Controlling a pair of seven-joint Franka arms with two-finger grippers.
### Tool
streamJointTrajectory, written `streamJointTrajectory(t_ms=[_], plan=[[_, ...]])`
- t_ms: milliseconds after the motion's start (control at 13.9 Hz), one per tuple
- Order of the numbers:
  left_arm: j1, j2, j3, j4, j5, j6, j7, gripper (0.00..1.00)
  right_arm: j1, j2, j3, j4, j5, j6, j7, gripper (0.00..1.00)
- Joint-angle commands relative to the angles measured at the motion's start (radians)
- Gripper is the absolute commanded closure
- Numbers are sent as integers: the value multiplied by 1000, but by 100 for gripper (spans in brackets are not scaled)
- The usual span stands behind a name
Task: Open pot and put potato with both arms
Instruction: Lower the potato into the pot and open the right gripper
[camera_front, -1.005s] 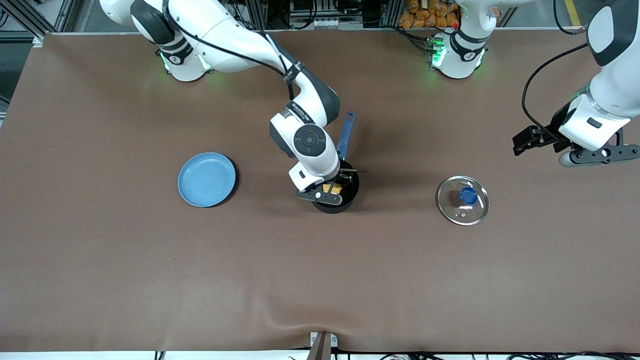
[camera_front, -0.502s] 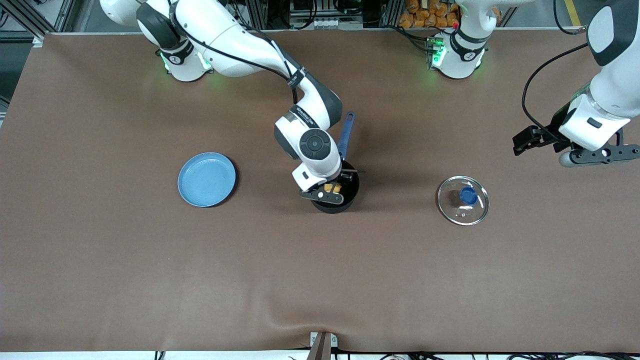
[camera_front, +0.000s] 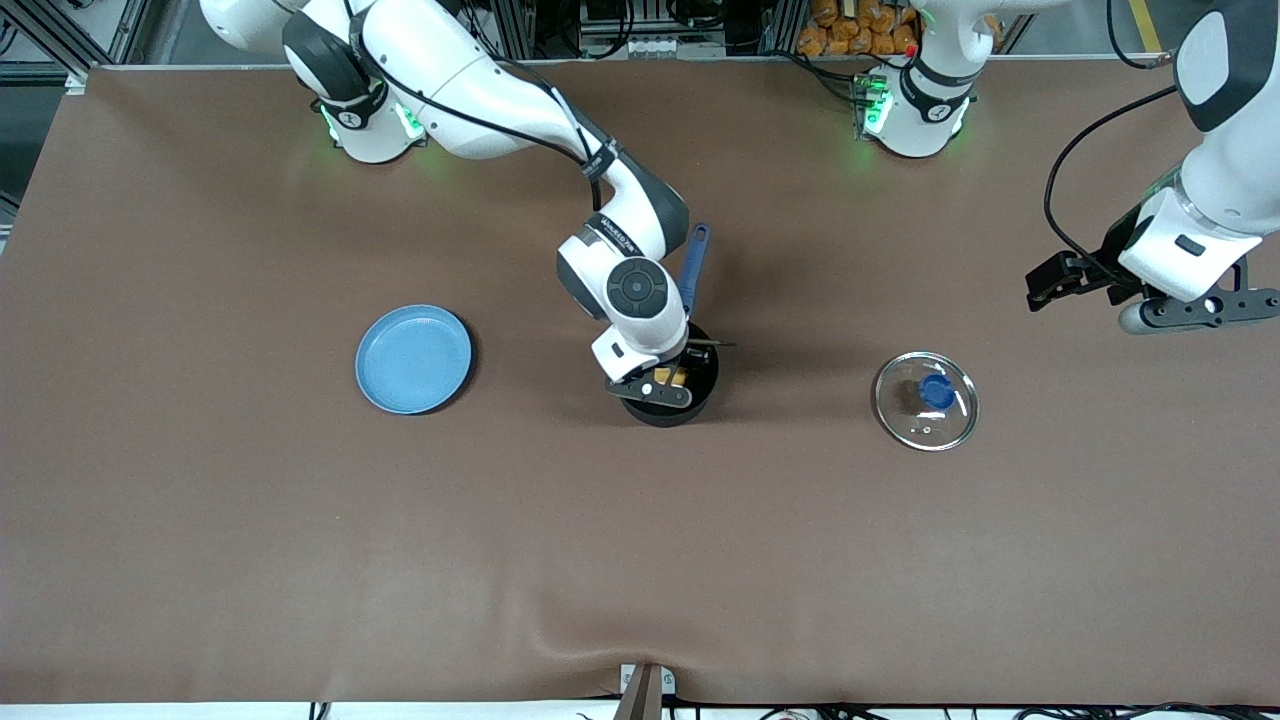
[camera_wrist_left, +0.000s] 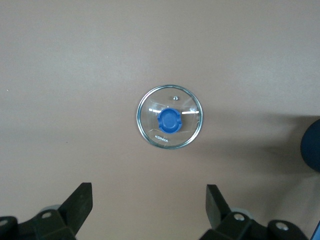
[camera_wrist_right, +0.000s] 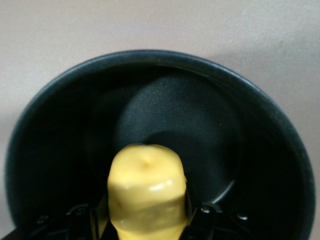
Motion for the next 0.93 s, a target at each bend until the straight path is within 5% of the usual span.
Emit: streamJointTrajectory(t_ms=[0, 144, 215, 287, 574, 861], plan=[[11, 4, -5, 21, -20, -22, 21, 0, 13, 19, -12, 22, -30, 0, 23, 100], [11, 2, -5, 21, -20, -22, 21, 0, 10, 19, -12, 22, -30, 0, 22, 86], [11, 4, -5, 21, -20, -22, 21, 0, 7, 18, -10, 22, -29, -3, 22, 52], [11, 2, -5, 21, -20, -22, 21, 0, 9, 15, -12, 27, -27, -8, 23, 1], [13, 4, -5, 34, -26, -22, 20, 0, 2, -11, -9, 41, -18, -45, 45, 0], [13, 21, -5, 95, -28, -50, 12, 0, -11, -54, -1, 161, -14, -246, 60, 0]])
